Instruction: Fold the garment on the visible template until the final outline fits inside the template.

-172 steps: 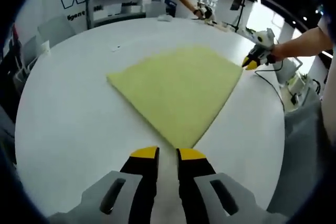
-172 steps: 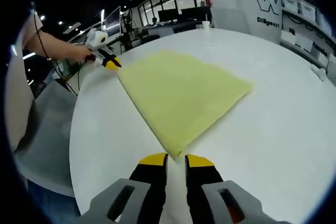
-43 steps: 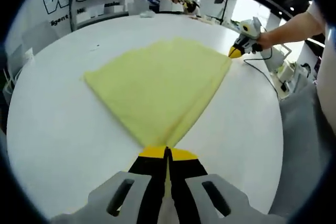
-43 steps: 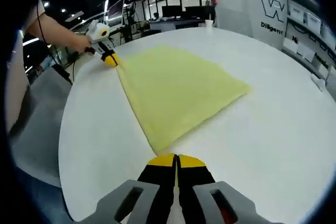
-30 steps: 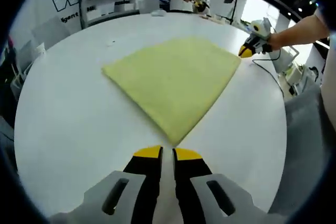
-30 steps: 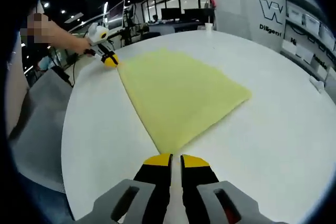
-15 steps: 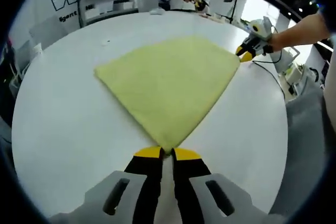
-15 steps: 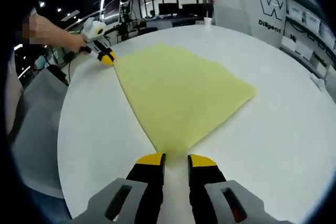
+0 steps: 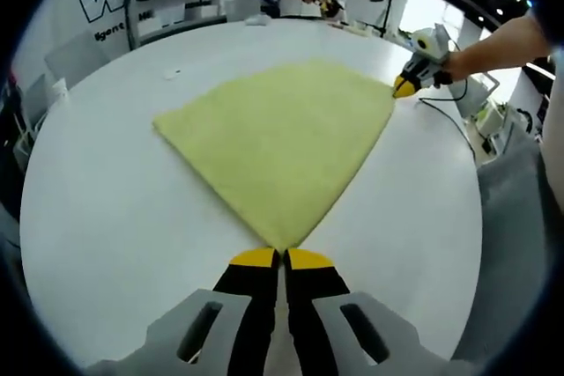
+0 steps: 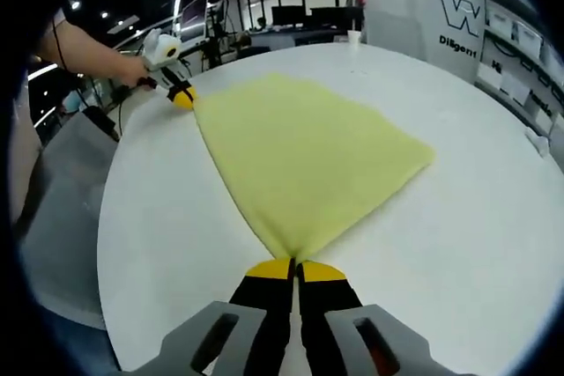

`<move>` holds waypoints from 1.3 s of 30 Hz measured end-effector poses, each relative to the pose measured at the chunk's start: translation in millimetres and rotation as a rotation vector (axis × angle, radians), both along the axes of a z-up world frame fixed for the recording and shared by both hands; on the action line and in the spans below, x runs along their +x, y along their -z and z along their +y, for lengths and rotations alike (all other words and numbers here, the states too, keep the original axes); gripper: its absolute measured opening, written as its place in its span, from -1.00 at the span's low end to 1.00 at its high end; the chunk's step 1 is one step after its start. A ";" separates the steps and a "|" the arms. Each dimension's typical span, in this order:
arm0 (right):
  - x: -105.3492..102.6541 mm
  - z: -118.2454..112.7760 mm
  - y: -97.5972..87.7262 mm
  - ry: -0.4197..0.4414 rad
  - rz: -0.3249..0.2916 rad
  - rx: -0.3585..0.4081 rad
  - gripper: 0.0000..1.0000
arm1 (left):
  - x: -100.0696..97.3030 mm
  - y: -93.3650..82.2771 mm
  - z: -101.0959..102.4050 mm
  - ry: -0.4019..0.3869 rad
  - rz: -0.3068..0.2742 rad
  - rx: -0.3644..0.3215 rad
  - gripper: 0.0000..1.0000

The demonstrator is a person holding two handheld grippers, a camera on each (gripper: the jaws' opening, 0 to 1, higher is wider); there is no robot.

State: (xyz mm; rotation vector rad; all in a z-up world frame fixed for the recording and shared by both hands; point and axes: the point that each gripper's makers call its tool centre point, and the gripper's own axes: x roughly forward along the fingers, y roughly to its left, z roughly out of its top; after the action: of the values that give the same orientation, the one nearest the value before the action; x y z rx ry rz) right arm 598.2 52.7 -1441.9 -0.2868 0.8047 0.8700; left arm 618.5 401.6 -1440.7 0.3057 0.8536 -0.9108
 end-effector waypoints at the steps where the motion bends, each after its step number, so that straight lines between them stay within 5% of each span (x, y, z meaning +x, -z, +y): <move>1: 0.4 -0.8 0.6 0.002 -0.001 -0.002 -1.00 | 0.1 -0.2 -0.4 0.002 -0.001 -0.003 -0.98; 22: -4.9 -9.6 -9.1 0.060 0.017 -0.014 -0.92 | -8.2 -10.1 18.0 -0.046 -0.009 0.031 -1.00; 39: -23.9 -5.9 -43.7 0.064 -0.062 0.003 -0.60 | -24.0 -50.3 19.0 -0.159 -0.066 -0.059 -0.90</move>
State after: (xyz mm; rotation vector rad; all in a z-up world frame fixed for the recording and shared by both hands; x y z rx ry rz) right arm 574.3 46.8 -1398.2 -0.2829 0.7511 0.7982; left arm 594.5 420.6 -1390.4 0.2128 0.7777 -0.7723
